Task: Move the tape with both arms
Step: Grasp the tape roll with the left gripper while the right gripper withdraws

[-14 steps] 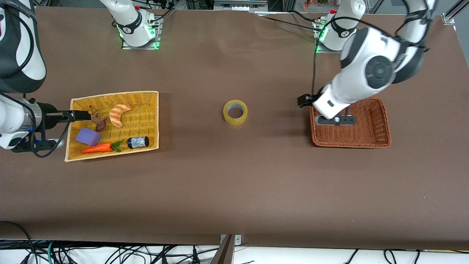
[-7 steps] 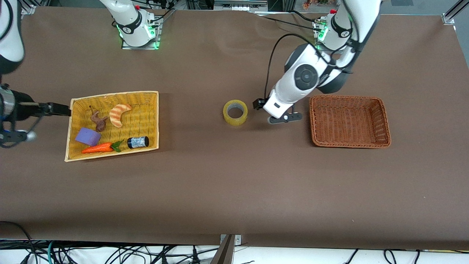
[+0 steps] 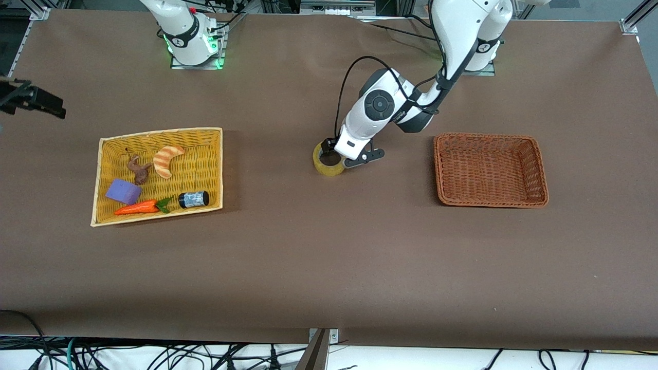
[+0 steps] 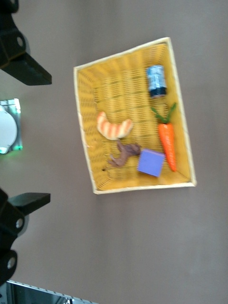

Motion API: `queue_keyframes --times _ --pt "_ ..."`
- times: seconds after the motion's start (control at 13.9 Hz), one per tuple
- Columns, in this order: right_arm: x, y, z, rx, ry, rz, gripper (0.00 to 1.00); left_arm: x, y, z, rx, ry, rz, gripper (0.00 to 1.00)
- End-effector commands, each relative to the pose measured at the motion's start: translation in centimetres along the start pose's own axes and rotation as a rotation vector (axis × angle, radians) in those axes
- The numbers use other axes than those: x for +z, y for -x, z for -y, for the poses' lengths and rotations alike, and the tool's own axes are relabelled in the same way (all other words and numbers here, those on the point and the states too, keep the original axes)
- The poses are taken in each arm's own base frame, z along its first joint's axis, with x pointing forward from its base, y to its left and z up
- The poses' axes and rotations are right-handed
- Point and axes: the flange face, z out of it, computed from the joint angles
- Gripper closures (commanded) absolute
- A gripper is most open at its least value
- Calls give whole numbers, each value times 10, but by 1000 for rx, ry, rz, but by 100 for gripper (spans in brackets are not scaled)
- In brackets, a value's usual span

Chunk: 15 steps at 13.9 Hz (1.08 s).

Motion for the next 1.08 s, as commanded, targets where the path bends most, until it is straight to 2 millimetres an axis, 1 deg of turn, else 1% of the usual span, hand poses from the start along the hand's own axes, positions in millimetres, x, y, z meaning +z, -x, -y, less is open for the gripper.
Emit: queue_keyframes --times 0.0,0.07,0.14,0.22,0.29,0.36,0.43,0.5,0.58,0.65,0.72,0.79,0.87,0.94,1.01 --pt "27 34 5 9 -45 33 0 5 -7 -8 -12 12 10 0" --pt "26 33 7 10 -67 28 0 8 -9 -7 -9 9 13 0" --pt "24 30 8 20 -98 24 0 11 -9 -6 -6 5 15 4" --pt "23 30 4 31 -115 22 0 14 -10 -5 -5 2 18 18" --pt "23 29 7 25 -116 14 0 22 -7 -5 -3 -3 23 36" --pt "22 28 7 22 -119 11 0 26 -6 -5 1 -4 23 63" --pt "24 25 6 20 -114 7 0 27 -7 -4 1 -7 24 99" --pt "26 22 6 15 -113 4 0 27 -8 -3 0 -7 23 100" --pt "29 14 8 10 -116 8 0 26 -10 -2 28 -12 11 100" --pt "22 4 6 14 -123 -4 0 22 -14 -1 97 -22 -10 100" --pt "23 -6 2 7 -125 -4 0 14 -21 2 119 -25 -20 100" --pt "26 -14 -1 8 -126 4 0 -6 -29 5 113 -16 -36 100" --pt "30 -21 -4 9 -131 10 0 -33 -39 13 102 -20 -44 100" --pt "32 -24 -5 13 -130 13 0 -64 -52 25 107 -41 -38 100" --pt "33 -26 -7 16 -131 13 0 -97 -67 41 140 -66 -22 100"
